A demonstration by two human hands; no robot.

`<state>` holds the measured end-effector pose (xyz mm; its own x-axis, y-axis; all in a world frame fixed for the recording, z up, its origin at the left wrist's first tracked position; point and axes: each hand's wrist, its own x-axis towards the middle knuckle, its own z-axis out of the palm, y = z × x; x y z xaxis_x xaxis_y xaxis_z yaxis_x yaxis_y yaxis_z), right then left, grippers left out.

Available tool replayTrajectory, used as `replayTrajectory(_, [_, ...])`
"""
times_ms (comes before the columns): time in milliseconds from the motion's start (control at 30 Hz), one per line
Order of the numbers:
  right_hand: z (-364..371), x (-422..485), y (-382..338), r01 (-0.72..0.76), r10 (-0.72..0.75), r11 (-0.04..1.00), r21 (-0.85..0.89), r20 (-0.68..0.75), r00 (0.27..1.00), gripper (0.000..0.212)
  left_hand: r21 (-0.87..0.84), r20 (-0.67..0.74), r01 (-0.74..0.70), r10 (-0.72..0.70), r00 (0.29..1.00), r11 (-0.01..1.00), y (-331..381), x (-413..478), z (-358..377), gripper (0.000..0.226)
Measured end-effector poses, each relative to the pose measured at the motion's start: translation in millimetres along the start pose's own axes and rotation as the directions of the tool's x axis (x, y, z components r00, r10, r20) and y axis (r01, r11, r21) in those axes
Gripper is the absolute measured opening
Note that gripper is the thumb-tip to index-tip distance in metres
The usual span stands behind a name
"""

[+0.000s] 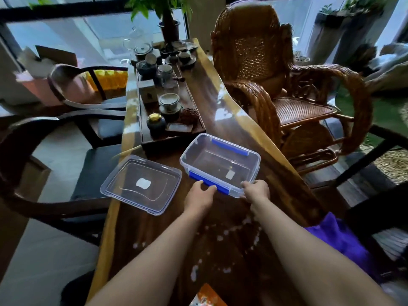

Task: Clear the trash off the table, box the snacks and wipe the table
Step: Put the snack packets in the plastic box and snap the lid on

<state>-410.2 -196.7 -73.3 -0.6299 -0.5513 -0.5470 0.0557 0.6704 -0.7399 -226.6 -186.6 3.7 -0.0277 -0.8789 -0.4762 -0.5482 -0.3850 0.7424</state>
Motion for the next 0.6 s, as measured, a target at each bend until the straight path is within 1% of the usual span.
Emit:
replayTrajectory(67, [-9, -32, -16, 0.000, 0.000, 0.999, 0.038, -0.009, 1.000, 0.022, -0.110, -0.023, 0.049, -0.052, 0.998, 0.993, 4, 7, 6, 0.062])
replayTrajectory(100, [-11, -40, -17, 0.002, -0.001, 0.998, 0.060, -0.013, 1.000, 0.018, -0.151, -0.032, 0.067, -0.073, 0.997, 0.986, 6, 9, 9, 0.061])
replayTrajectory(200, [-15, -52, -10, 0.038, -0.033, 0.992, 0.124, -0.041, 0.999, 0.017, -0.244, -0.019, 0.099, -0.107, 0.994, 0.965, 4, 10, 19, 0.061])
replayTrajectory(267, [-16, -62, -4, 0.067, -0.058, 0.989, 0.129, -0.068, 0.996, 0.018, -0.334, 0.021, 0.126, -0.127, 0.992, 0.934, 1, 7, 25, 0.073])
replayTrajectory(333, [-17, -79, -1, 0.078, -0.072, 0.985, 0.152, -0.044, 0.996, 0.021, -0.425, 0.036, 0.144, -0.142, 0.989, 0.894, -4, 4, 28, 0.077])
replayTrajectory(433, [-15, -109, 0, 0.109, -0.108, 0.979, 0.171, -0.016, 0.994, 0.025, -0.528, -0.052, 0.094, -0.143, 0.988, 0.844, -10, -1, 23, 0.067])
replayTrajectory(467, [-14, -119, 1, 0.121, -0.121, 0.980, 0.159, -0.013, 0.993, 0.027, -0.557, -0.093, 0.061, -0.136, 0.986, 0.828, -12, -3, 19, 0.068])
replayTrajectory(533, [-10, -134, 6, 0.142, -0.145, 0.977, 0.156, 0.007, 0.989, 0.030, -0.564, -0.168, -0.009, -0.104, 0.980, 0.826, -18, -6, 8, 0.072])
replayTrajectory(600, [-2, -148, 11, 0.141, -0.158, 0.968, 0.207, 0.070, 0.985, 0.038, -0.542, -0.226, -0.072, -0.063, 0.972, 0.837, -26, -14, -7, 0.072])
